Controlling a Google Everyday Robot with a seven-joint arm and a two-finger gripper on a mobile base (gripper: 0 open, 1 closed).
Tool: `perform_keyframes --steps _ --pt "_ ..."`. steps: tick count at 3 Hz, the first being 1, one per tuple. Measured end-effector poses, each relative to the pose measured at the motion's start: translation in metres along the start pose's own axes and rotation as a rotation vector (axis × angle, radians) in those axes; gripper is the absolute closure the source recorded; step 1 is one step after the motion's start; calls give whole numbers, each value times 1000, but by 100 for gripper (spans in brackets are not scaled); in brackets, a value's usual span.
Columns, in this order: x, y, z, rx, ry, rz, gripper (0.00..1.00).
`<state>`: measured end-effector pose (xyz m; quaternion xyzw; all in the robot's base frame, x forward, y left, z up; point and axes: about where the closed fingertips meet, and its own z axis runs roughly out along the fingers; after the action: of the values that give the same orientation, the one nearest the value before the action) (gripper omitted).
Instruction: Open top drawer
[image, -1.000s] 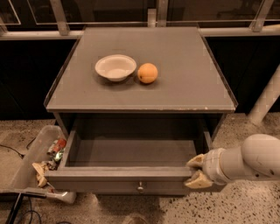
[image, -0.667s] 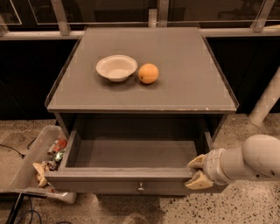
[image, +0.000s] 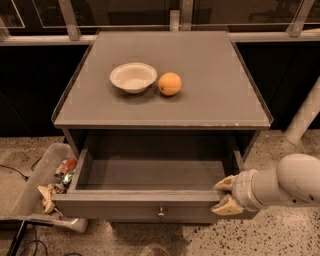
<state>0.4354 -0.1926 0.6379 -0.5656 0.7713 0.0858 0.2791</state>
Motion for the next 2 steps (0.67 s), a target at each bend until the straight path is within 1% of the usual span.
perform_keyframes --steps 1,2 --pt "0 0 0 0 0 0 38" --pt "0 0 0 0 0 0 62"
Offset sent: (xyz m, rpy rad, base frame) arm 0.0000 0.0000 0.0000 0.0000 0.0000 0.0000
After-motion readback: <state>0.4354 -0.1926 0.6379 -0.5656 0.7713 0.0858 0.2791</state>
